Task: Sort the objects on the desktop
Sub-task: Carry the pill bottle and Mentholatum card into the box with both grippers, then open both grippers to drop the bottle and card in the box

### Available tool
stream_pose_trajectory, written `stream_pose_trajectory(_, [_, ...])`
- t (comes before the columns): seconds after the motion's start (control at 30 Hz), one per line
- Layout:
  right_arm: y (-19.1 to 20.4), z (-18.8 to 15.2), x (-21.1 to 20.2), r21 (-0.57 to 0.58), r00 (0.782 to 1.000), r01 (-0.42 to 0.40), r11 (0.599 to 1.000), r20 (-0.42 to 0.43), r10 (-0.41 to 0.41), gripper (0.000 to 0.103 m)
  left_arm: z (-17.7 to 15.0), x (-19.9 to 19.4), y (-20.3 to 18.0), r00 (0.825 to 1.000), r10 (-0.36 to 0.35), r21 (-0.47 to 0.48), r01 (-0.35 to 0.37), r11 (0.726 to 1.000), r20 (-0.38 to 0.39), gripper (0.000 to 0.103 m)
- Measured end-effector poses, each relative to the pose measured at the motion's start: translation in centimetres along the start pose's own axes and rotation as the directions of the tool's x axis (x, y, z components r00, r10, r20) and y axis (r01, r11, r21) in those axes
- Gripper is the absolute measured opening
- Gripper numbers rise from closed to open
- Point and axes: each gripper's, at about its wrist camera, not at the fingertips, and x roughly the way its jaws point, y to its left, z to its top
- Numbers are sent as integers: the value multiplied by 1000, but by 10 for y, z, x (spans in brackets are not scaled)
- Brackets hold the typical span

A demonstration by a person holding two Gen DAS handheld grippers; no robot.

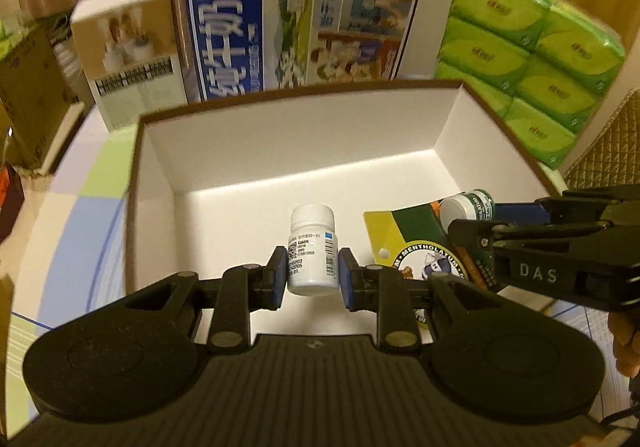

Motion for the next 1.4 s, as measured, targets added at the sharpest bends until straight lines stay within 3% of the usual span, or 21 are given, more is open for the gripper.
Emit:
stream_pose_trajectory(0.27, [-11,4,36,-8,992,2,1000,-128,-3,32,-3,42,0,995,8,-74,-16,997,-103,22])
stream_pose_trajectory(0.5, [-18,9,56,1,977,0,1000,-215,0,32,-3,72,0,971,4,-83,-24,996,-238,22])
stream_pose_trajectory(0.63, [-19,10,61,1,968,24,1000,-249,-23,33,0,76,2,962,5,-90,-31,995,-271,22])
stream_pose_trajectory(0.67, [-20,10,61,5,966,15,1000,-260,-14,35,1,77,2,961,7,-91,-34,995,-277,22])
stream_pose_trajectory(0.7, [-21,11,61,11,964,11,1000,-267,-7,52,1,77,3,960,6,-94,-34,995,-280,23])
stream_pose_trajectory(0.73, [-21,10,60,11,963,12,1000,-268,-9,75,1,76,3,959,2,-97,-31,995,-285,29])
stream_pose_trajectory(0.77, [-20,10,58,4,965,12,1000,-261,-11,81,1,76,4,958,0,-100,-30,995,-288,33])
stream_pose_trajectory(0.87, [-20,8,52,-19,964,-5,1000,-266,-1,83,2,72,5,959,3,-95,-31,995,-284,44])
stream_pose_trajectory(0.93, [-21,7,49,-13,959,-14,1000,-283,10,84,3,69,6,958,15,-86,-42,995,-288,60])
stream_pose_trajectory(1.0, [-23,5,46,-13,953,-38,999,-300,32,86,1,65,8,956,24,-79,-49,996,-292,68])
stream_pose_trajectory(1.17, [-19,2,31,-43,950,-73,996,-308,56,90,1,56,8,956,17,-67,-38,997,-293,73])
stream_pose_trajectory(1.23, [-14,2,27,-53,952,-75,996,-301,56,91,0,52,8,956,21,-61,-41,997,-293,80])
stream_pose_trajectory(1.4, [-8,2,9,-81,964,-68,994,-264,45,95,0,35,7,962,17,-58,-34,998,-274,82])
